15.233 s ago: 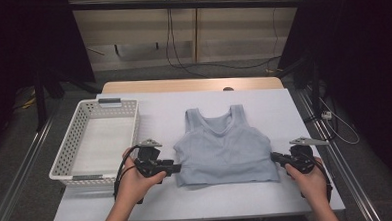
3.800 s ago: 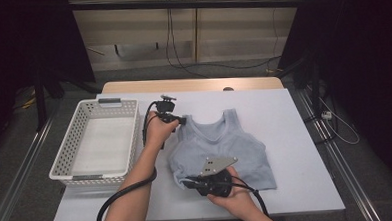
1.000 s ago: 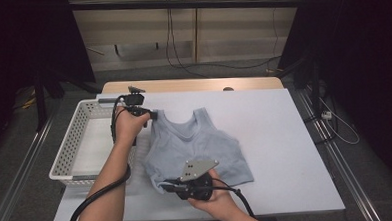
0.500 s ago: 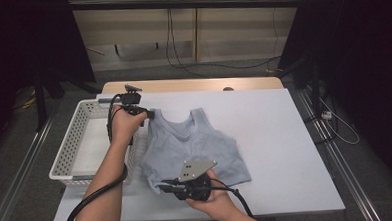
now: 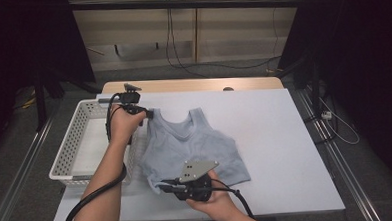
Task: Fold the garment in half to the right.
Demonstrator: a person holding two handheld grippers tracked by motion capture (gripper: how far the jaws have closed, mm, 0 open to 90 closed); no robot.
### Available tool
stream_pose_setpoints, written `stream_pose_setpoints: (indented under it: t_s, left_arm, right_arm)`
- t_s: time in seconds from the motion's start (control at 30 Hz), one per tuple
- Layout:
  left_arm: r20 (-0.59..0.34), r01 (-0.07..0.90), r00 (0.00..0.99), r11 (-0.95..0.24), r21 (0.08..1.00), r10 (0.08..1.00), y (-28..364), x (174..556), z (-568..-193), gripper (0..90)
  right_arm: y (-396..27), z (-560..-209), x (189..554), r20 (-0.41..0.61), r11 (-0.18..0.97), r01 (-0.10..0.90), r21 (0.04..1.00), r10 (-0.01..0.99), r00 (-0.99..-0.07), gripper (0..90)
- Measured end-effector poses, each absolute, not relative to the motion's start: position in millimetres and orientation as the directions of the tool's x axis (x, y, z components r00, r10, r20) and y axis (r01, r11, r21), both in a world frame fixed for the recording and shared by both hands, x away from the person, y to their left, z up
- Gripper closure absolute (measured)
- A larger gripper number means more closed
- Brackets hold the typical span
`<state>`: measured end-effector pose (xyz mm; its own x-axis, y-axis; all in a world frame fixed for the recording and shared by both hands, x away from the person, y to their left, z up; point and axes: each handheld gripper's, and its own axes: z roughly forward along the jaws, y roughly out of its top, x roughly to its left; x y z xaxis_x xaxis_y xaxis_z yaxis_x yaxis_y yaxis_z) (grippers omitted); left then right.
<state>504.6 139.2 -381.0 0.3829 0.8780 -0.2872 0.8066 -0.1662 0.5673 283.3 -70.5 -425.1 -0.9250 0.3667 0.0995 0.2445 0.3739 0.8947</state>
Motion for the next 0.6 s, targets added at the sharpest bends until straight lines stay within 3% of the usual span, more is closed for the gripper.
stream_pose_setpoints:
  t_s: [0.6]
  left_arm:
    - [-0.281,0.81,0.371,-0.161,0.564,0.885,147.4,504.3,-379.0,86.6]
  right_arm:
    - [-70.1,-419.5,283.3,0.101,0.358,0.237,0.903,0.358,-0.928,84.3]
